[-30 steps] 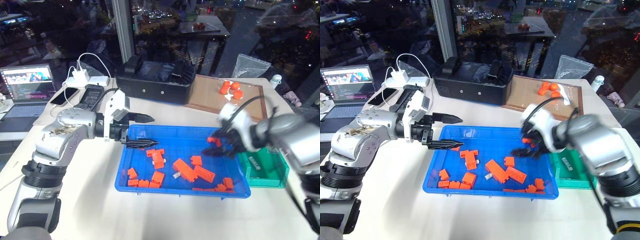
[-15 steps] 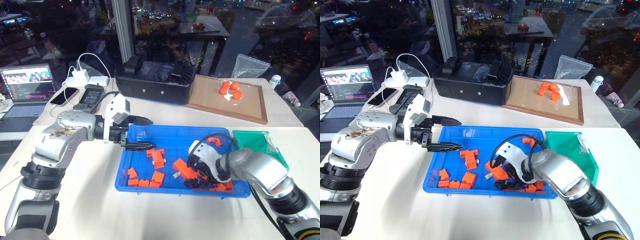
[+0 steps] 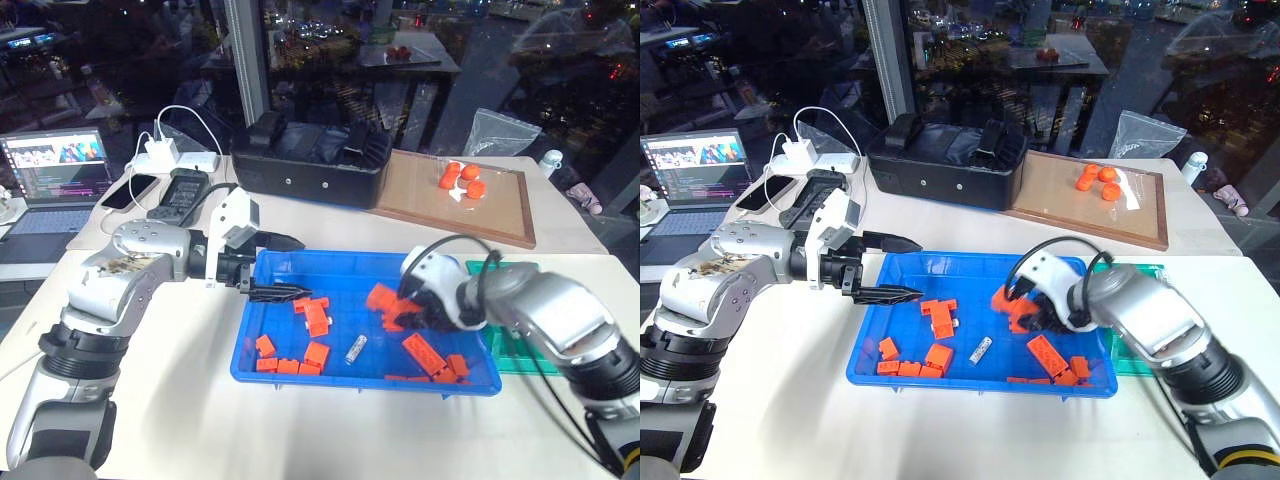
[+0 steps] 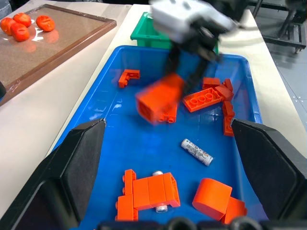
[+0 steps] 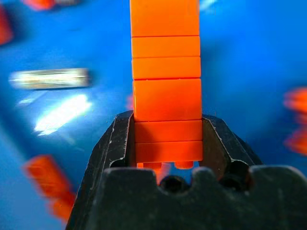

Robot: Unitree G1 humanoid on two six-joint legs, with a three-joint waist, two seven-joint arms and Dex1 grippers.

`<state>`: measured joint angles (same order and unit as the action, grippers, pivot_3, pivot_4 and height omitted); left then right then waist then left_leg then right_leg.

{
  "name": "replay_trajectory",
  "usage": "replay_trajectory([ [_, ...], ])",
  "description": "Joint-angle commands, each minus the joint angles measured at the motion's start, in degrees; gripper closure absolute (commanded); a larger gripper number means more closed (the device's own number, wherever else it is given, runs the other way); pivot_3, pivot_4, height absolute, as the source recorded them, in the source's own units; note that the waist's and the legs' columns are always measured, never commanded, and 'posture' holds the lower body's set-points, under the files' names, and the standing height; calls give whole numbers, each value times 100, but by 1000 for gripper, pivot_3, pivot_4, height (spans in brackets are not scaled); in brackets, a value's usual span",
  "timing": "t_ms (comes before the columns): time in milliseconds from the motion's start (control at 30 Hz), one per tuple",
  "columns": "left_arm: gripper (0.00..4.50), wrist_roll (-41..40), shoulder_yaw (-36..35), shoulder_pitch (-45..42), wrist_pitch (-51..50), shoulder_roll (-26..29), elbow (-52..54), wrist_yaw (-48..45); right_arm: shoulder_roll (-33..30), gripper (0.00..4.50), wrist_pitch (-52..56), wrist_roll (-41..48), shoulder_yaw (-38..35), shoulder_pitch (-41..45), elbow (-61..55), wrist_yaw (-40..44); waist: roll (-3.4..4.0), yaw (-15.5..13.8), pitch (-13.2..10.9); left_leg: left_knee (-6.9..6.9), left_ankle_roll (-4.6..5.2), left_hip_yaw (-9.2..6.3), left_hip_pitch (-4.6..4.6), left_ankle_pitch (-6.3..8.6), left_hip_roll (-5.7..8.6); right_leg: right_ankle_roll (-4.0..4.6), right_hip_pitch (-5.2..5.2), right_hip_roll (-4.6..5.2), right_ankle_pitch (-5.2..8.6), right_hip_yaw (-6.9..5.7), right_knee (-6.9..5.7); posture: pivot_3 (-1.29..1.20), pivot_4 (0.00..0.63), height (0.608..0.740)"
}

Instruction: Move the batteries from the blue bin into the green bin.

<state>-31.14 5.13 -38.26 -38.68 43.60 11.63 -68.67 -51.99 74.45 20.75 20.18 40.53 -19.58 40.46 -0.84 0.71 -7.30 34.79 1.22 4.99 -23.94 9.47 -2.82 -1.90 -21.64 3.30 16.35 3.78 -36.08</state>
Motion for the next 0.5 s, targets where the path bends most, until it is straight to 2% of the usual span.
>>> replay_trajectory([
  [33, 0, 42, -27, -85, 154, 9, 28, -33, -108, 2998, -669, -318, 98, 109, 486, 170, -1, 0, 0, 0, 0, 2, 0, 0, 0, 0, -2, 0, 0, 2, 0, 0, 150, 740],
  [67, 0, 48, -22, -88, 163, 9, 24, -41, -68, 2998, -800, -352, 138, 96, 545, 230, -1, 2, 0, -1, 0, 2, -1, 0, 0, 0, -3, 0, 0, 2, 0, 0, 150, 740],
  [133, 0, 35, -12, -96, 143, 24, 35, -71, 40, 1993, -1137, -547, 274, 67, 657, 226, -1, 21, 0, -4, 0, 2, -4, 0, -1, 0, -8, -2, 0, 4, -1, 0, 150, 740],
  [233, 0, -2, -39, -69, 106, 54, 104, -73, 143, 1155, -1267, -618, 230, 95, 628, 282, 0, 25, 0, -4, 1, 0, -15, 0, -2, 1, -25, -9, 0, 11, -9, 0, 150, 740],
  [333, 0, -7, -59, -55, 82, 83, 119, -72, 209, 40, -1245, -470, 75, 261, 360, 468, 0, 10, 0, 3, 1, 1, -28, -1, -2, 0, -39, -8, -1, 11, -14, 0, 150, 740],
  [500, 0, 7, -49, -53, 96, 92, 101, -71, 403, 15, -828, 17, 135, 297, -330, 874, 0, 0, 1, 2, 1, 0, -27, 0, -3, -1, -37, -8, -1, 10, -13, 0, 150, 740],
])
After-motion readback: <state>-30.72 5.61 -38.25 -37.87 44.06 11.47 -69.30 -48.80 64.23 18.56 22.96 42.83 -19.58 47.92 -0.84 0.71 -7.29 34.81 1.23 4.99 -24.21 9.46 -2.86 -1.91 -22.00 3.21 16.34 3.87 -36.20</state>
